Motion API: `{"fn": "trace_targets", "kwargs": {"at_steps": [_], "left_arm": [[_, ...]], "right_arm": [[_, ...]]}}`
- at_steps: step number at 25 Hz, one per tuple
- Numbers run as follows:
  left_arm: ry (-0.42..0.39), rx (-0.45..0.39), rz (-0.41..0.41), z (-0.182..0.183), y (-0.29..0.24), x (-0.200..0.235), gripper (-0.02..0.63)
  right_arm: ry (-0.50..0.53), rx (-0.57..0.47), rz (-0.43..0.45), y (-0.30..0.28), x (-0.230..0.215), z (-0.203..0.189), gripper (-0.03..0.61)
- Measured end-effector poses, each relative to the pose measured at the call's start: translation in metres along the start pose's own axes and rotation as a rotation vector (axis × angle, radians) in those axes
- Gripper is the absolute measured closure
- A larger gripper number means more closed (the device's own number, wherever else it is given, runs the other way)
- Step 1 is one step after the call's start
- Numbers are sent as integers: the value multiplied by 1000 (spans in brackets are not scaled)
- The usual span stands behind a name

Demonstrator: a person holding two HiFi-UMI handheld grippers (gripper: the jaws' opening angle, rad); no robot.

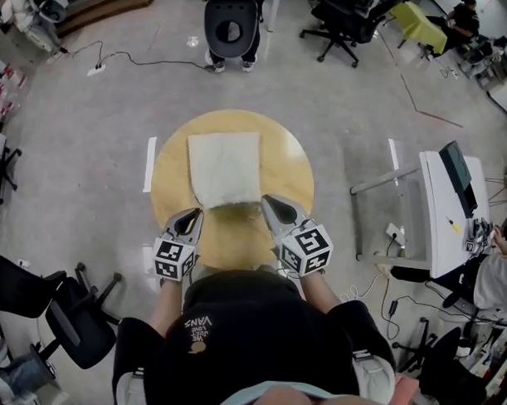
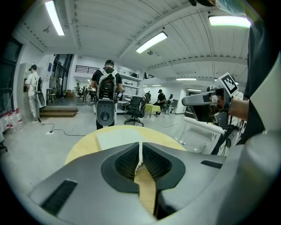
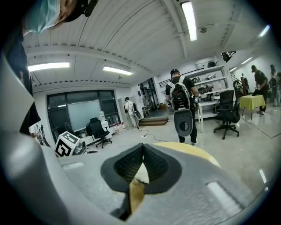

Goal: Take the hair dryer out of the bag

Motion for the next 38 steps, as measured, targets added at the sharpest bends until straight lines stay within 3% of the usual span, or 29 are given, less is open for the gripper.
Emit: {"fn": "trace_targets", "kwargs": {"at_steps": [8, 12, 17, 26, 38], "left_arm": [[4, 76, -85, -20, -24, 15, 586], [6, 129, -118, -31, -37, 20, 475], [-11, 192, -150, -44, -50, 21, 445], [-26, 263, -147, -57, -70, 25, 394], [-10, 338, -109, -62, -91, 25, 395]], "right_arm": [[-24, -1, -58, -8, 7, -7, 580], [-29, -7, -88, -10, 5, -8, 580], [-35, 0, -124, -12, 2, -10, 580], [-49, 17, -175, -11, -3, -14, 580], [-51, 30, -215, -6, -5, -15, 580]]}}
Point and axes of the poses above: the fingertips, and each gripper's own axes: y backward along the fingers, x to its left, z out of its top, the point moved 10 cm from there along y, backward along the fingers, and after that the axes turned 9 degrees about -y, right-handed, at the moved point
